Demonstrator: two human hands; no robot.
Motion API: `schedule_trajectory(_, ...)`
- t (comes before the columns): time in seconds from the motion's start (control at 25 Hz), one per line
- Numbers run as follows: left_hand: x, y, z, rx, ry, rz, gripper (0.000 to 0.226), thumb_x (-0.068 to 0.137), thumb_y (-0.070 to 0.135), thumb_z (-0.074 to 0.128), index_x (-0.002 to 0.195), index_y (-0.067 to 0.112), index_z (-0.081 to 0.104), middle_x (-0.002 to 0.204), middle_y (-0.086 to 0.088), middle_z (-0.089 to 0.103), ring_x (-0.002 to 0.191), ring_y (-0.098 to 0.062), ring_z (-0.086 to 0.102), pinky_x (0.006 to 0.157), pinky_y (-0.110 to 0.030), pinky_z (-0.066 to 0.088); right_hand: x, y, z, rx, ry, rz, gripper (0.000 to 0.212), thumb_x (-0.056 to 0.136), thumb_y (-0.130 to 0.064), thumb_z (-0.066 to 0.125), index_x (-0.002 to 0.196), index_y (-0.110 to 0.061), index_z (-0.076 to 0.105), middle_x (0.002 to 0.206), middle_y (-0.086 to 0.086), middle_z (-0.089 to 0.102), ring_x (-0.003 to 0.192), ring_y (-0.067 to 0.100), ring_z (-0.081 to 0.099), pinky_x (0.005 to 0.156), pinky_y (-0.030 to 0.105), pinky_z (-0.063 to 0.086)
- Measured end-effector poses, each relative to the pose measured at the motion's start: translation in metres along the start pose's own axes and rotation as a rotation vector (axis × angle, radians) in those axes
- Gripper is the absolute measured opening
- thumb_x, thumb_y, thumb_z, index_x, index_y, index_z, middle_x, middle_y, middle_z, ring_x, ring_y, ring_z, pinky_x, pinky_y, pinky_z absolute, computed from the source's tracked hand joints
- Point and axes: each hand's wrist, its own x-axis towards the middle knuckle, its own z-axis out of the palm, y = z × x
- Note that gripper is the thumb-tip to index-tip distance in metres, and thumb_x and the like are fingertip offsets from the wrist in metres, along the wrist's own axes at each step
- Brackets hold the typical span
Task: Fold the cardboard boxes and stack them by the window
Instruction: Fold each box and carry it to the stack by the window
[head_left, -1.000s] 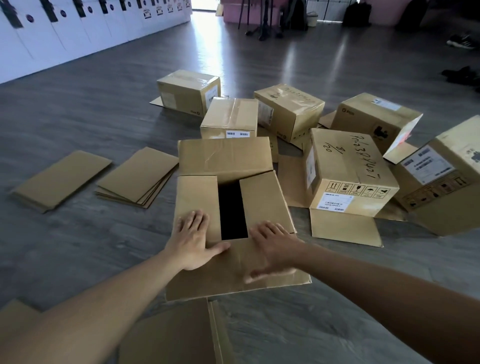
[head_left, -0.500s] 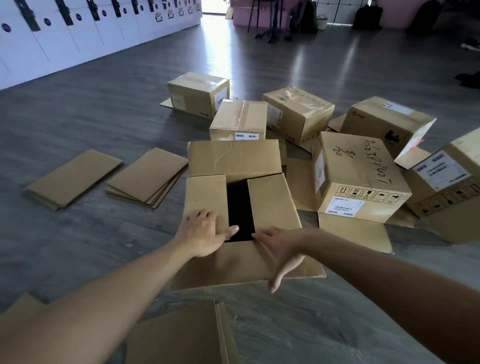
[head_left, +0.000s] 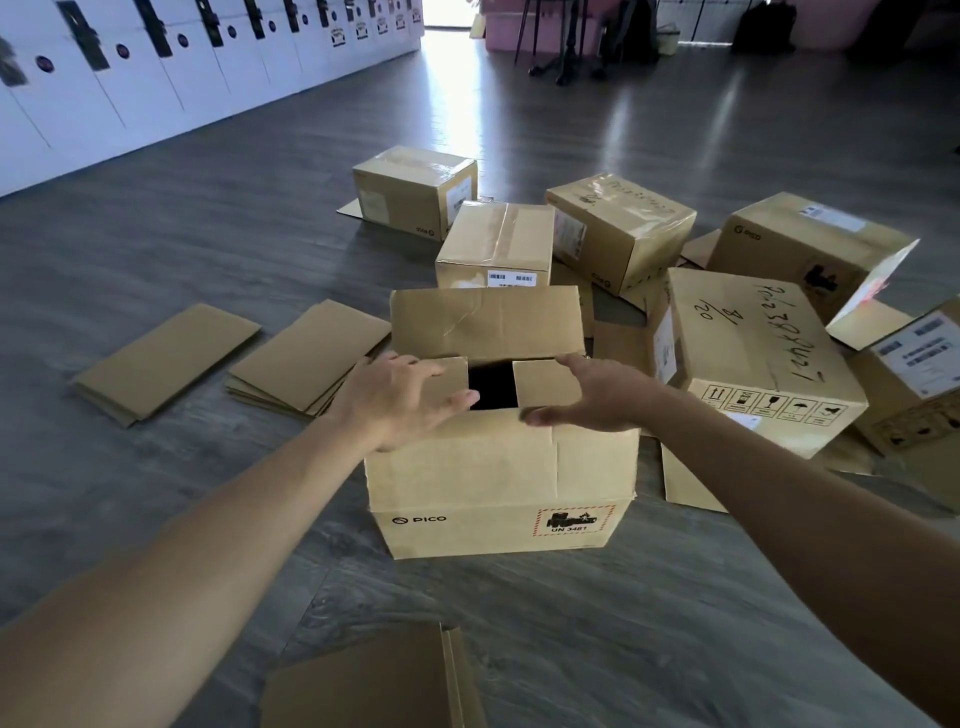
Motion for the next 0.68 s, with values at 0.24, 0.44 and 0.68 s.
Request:
schedule_trajectory(0.24, -0.003, 0.002, 0.063, 0.222, -0.062, 0.069, 0.091, 0.088, 0.08, 0.009, 0.157, 0.022, 0.018, 0.165, -0.008, 0.02, 0.149, -0.028, 0.022, 0.121, -0.049, 0.02, 0.029, 0.012, 0.057, -0.089, 0.257, 0.018, 0.104, 0.079, -0.087, 0.04, 0.157, -0.023, 0.015, 0.165, 0.008, 0.017, 0.151, 0.029, 0.013, 0.12, 0.053, 0.016)
schedule_trajectory(0.44, -0.005, 0.003, 0.102, 0.109, -0.144, 0.002, 0.09, 0.087, 0.078, 0.002, 0.16, 0.025, 0.001, 0.168, -0.01, 0.0, 0.154, -0.027, -0.004, 0.124, -0.05, 0.001, 0.033, 0.02, 0.106, -0.148, 0.282, 0.05, 0.097, 0.082, -0.086, 0.013, 0.158, -0.026, 0.013, 0.167, 0.009, 0.001, 0.153, 0.027, -0.006, 0.122, 0.053, 0.008)
schedule_trajectory(0.68, 0.034, -0.019, 0.104, 0.022, -0.047, -0.176, 0.096, 0.089, 0.079, 0.013, 0.16, 0.016, 0.001, 0.166, -0.017, -0.004, 0.154, -0.031, -0.005, 0.125, -0.048, -0.001, 0.039, 0.026, 0.115, -0.144, 0.359, 0.023, 0.1, 0.079, -0.087, 0.006, 0.158, -0.025, 0.015, 0.167, 0.006, 0.004, 0.153, 0.024, -0.007, 0.123, 0.051, 0.009)
